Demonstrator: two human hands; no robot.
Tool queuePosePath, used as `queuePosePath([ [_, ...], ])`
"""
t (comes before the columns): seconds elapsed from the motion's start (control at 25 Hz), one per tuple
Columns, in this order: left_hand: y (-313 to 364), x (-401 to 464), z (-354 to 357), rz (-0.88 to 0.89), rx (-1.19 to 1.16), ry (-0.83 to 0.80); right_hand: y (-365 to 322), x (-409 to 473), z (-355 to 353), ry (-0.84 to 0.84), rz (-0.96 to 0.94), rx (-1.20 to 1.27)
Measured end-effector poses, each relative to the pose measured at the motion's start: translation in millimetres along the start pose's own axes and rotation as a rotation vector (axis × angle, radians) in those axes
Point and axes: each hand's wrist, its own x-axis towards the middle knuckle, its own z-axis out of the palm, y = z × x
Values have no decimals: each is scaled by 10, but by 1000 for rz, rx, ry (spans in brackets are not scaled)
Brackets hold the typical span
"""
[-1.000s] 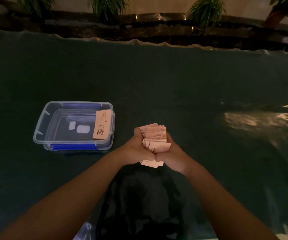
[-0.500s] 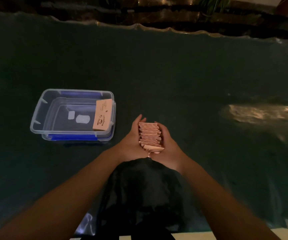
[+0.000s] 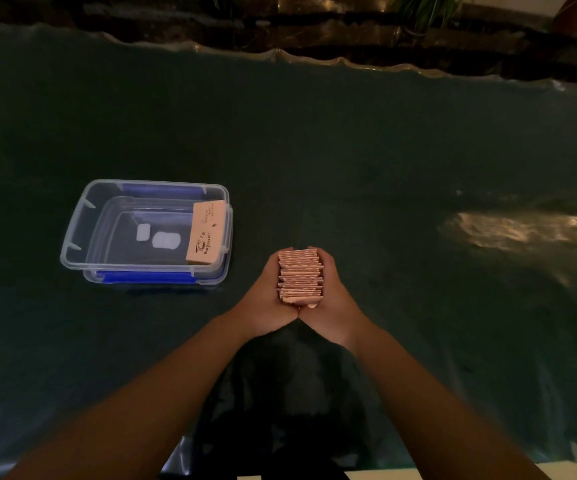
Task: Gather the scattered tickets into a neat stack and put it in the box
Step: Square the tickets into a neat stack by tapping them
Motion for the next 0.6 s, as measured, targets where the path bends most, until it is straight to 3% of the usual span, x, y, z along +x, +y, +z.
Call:
queuePosePath([
  [0.28,8,-30,-138,39,91,-76,10,-29,-21,-128,-34,-117],
  [0.6,67,7,-209,151,167,3,-62,-37,-17,33,-97,-176],
])
